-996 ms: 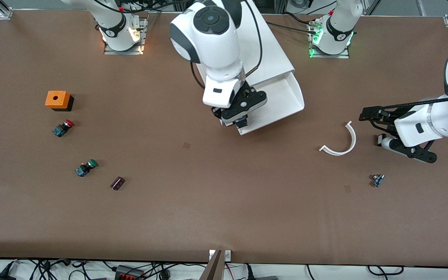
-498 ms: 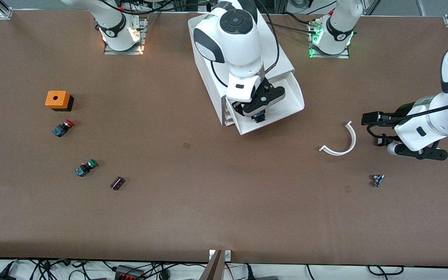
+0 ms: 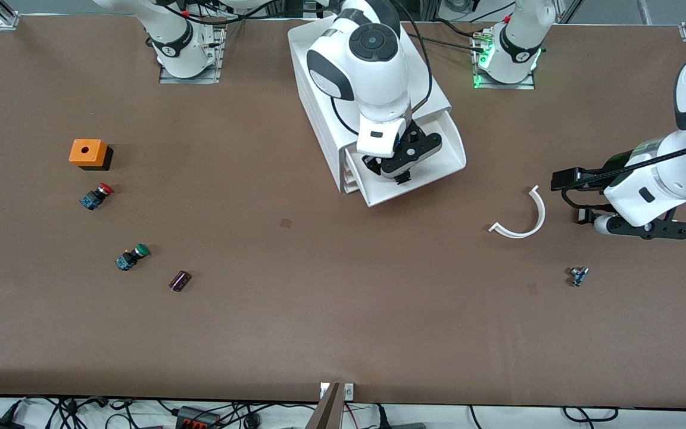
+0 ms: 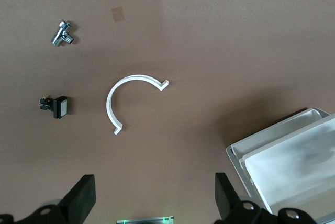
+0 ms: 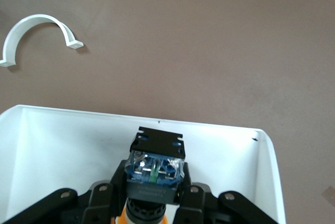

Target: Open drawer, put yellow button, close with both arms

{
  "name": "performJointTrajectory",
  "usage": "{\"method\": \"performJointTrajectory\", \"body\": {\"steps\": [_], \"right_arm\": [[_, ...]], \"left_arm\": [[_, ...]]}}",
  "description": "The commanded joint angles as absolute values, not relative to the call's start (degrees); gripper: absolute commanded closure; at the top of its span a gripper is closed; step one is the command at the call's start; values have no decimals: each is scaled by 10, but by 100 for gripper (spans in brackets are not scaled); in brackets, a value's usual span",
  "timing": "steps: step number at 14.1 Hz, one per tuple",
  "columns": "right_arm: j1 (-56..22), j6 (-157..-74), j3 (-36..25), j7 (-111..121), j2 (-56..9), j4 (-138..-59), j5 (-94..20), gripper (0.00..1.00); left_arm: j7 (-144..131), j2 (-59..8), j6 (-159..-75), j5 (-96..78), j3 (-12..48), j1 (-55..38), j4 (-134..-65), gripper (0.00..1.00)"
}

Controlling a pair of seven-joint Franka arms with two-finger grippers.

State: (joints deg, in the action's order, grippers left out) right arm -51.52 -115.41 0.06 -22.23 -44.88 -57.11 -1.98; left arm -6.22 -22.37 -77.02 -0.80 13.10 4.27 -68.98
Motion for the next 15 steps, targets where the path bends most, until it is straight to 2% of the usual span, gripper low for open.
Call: {"method": "performJointTrajectory", "body": {"steps": [1, 12, 13, 14, 15], "right_arm": [[-514, -1152, 5, -232, -469, -552, -19, 100], [-530, -1155, 5, -231, -471, -552, -19, 98], [-530, -1155, 4, -232, -471, -552, -18, 63], [-530, -1154, 3, -229, -471, -551, -16, 1], [-530, -1155, 1, -229, -471, -551, -16, 0]], "left_arm": [[-71, -214, -768, 5, 137, 44, -697, 0], [-64, -214, -768, 2, 136, 47, -697, 0], [-64, -214, -768, 2, 136, 47, -697, 0], [-64, -214, -768, 2, 136, 46, -697, 0], [-64, -214, -769, 2, 136, 46, -697, 0]]}}
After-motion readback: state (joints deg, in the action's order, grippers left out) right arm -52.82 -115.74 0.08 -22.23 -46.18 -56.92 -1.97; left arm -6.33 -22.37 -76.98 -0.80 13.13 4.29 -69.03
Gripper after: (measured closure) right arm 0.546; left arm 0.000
